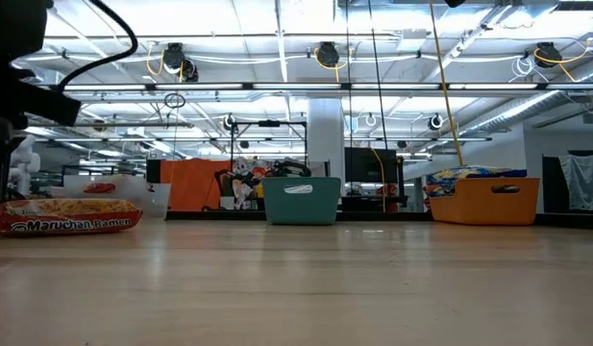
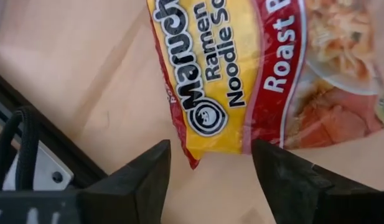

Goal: Sort Maruchan noodles
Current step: Put the red noodle pack into the transparent bin

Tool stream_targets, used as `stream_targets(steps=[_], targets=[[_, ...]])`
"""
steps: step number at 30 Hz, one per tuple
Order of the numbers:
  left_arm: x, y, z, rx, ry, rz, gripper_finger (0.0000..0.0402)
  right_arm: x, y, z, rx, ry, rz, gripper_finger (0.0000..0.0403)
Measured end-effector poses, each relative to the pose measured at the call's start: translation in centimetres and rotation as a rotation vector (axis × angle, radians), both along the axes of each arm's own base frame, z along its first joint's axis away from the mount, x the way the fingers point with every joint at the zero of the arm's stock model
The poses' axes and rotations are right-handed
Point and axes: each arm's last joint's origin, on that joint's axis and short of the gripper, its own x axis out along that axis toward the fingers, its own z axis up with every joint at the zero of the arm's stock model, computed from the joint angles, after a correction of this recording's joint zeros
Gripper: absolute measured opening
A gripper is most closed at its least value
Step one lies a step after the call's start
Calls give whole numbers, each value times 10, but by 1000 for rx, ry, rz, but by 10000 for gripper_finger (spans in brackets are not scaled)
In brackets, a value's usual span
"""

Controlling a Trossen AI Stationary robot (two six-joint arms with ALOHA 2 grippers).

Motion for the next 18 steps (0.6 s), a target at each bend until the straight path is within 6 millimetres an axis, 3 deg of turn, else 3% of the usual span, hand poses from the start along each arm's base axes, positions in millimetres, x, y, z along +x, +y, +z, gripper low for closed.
stream_targets(steps=[11,18], targets=[[4,-2,-14,53,117,-60,234,0,0,0,-9,-2,5,157],[7,-8,-5,-47,165,-44,234,0,0,0,-8,-2,5,157]])
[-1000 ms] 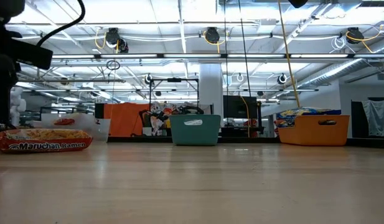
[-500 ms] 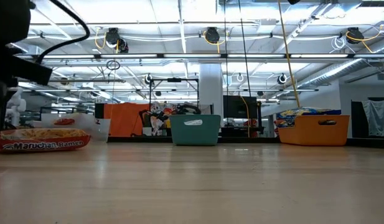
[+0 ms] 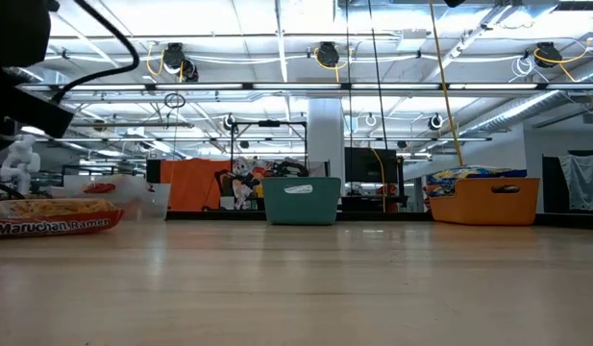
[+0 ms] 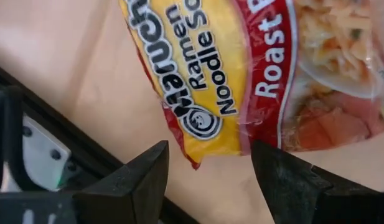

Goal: Sort Maruchan noodles
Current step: Put the red noodle pack into the transparent bin

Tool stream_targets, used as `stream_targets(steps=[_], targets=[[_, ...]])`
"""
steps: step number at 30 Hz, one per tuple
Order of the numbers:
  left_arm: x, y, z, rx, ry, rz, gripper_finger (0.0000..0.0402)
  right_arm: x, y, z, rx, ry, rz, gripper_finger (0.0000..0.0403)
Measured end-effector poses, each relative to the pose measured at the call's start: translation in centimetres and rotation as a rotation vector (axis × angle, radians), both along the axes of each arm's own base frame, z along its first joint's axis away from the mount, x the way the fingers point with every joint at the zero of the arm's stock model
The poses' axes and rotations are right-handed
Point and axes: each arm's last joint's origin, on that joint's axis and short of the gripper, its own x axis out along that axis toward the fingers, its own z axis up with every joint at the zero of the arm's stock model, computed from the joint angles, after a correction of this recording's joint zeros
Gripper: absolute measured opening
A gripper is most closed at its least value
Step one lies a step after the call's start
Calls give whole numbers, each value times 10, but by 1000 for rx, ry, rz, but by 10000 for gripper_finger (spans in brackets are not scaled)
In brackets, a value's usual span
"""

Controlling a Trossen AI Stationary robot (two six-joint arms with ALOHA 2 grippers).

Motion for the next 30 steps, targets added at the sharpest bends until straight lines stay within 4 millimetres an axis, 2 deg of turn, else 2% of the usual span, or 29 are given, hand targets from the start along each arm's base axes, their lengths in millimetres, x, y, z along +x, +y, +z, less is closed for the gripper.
stream_targets(steps=[4,15,23,30], targets=[[1,-2,7,21,10,-29,234,1,-2,0,-2,-2,-5,157],[-5,-11,7,29,4,-98,234,1,-2,0,1,-3,-6,157],[-9,-5,5,144,-5,-119,235,-1,2,-1,29,15,-9,157],[-11,-10,5,176,-49,-115,247,-3,4,-1,19,16,6,157]])
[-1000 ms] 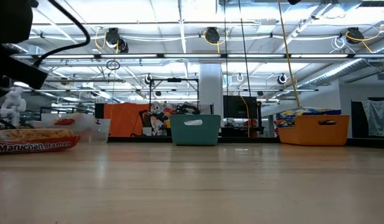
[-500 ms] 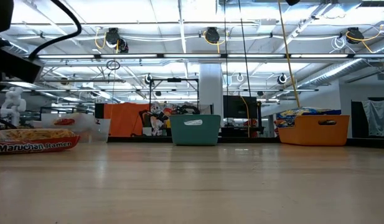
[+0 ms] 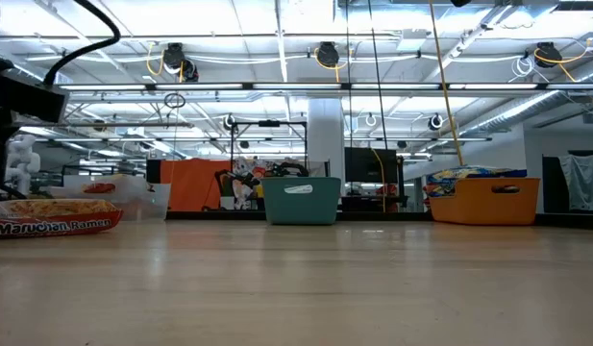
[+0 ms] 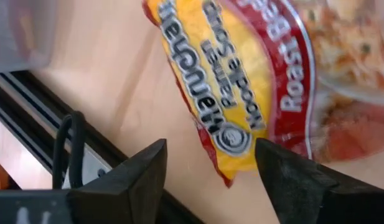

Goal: Sort Maruchan noodles
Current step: Put the red noodle pack into the transparent bin

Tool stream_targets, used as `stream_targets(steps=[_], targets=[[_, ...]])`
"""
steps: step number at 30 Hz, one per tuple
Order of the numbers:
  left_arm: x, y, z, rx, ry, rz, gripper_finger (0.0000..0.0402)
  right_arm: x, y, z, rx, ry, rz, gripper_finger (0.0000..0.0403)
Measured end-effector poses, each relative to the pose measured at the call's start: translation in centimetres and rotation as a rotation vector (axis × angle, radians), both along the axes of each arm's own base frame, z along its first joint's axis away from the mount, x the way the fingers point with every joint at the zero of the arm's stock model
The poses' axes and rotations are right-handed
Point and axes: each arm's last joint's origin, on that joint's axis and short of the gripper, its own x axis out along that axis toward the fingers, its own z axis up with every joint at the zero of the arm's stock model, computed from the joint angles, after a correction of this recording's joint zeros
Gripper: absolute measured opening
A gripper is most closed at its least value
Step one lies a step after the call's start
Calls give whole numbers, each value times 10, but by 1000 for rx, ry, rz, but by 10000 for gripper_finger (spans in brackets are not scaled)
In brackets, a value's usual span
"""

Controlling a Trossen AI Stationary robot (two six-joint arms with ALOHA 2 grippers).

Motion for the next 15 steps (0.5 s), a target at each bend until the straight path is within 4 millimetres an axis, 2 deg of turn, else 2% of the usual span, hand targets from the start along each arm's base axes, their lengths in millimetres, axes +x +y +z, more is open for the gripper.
stream_targets(steps=[7,15], targets=[[1,-3,-1,-5,-38,-4,312,0,0,0,-2,-1,1,157],[-2,-7,-6,-136,61,-63,324,0,0,0,-25,-3,14,157]])
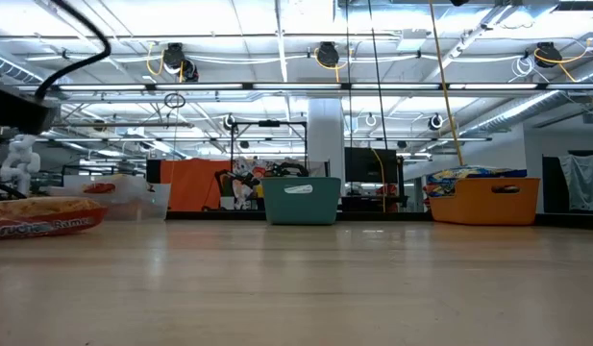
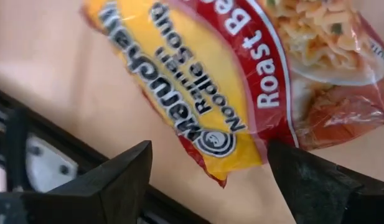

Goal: Sort Maruchan noodles
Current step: Put the red noodle pack into the transparent bin

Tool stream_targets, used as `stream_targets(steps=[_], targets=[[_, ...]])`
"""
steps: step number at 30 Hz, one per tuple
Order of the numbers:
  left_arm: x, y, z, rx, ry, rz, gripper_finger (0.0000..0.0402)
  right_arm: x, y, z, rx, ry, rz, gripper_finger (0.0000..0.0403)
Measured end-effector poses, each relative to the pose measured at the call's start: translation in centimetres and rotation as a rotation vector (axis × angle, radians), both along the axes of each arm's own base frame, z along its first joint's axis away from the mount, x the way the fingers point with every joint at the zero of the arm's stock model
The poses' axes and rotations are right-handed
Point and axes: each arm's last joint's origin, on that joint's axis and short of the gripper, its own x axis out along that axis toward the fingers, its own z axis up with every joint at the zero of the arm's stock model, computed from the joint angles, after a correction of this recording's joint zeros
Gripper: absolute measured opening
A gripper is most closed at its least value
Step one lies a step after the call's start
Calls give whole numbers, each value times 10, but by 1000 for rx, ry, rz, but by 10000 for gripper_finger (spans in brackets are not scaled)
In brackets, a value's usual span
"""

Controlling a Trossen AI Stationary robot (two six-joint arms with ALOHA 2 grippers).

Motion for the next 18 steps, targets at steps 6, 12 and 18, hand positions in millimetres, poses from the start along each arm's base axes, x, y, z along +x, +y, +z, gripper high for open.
stream_targets(steps=[6,12,18], targets=[[-9,-7,-5,-114,93,-30,324,-5,4,-3,-2,32,17,157],[-8,-16,9,-153,110,-29,324,-6,4,-5,-16,54,15,157],[-15,-22,9,-134,107,-29,324,-6,4,-4,10,58,0,157]])
